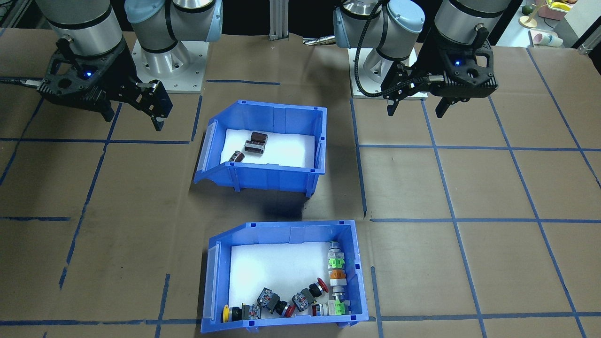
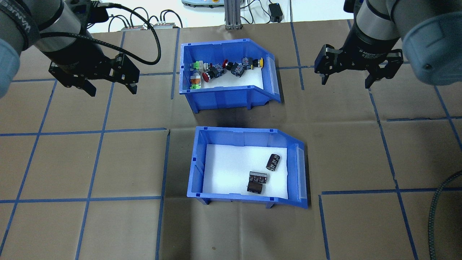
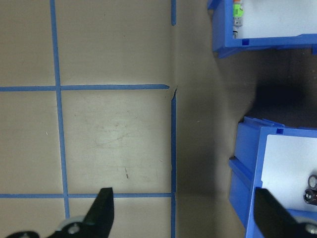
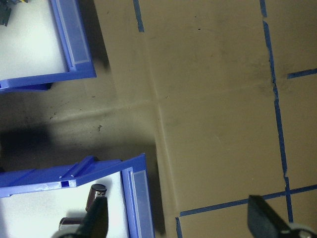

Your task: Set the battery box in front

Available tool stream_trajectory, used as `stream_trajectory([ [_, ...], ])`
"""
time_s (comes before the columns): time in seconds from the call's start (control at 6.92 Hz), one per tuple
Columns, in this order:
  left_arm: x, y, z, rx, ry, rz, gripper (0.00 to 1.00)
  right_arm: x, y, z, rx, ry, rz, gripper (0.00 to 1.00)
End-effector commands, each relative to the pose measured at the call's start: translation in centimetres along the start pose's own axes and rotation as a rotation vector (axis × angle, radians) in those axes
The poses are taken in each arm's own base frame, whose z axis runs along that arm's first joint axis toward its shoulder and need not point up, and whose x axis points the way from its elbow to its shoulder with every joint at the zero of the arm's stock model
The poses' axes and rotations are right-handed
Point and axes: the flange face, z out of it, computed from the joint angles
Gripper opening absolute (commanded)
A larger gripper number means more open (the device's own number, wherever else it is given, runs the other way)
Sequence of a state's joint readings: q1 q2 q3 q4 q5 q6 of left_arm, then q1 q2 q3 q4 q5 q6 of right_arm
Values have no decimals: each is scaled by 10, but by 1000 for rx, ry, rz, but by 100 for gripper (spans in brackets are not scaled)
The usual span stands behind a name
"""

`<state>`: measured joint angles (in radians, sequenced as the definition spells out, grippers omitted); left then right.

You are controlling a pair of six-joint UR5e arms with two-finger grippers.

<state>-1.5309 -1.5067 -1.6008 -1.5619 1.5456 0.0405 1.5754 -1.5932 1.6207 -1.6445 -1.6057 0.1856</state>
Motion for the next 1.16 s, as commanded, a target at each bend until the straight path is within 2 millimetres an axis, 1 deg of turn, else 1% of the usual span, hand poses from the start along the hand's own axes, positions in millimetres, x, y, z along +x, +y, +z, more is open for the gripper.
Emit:
stream_trajectory([
  [0.0,0,-1,-1,3,1,-1,100,0,-1,1,-5,1,-2,100],
  [0.72,0,1,3,-3,1,1,100,1,-1,0,-2,8,-8,100],
  [0.87,0,-1,3,-3,3,2,100,-1,-3,2,-6,2,-14,100],
  [1.01,0,1,4,-5,3,2,100,-4,-12,12,-22,-2,-62,100],
])
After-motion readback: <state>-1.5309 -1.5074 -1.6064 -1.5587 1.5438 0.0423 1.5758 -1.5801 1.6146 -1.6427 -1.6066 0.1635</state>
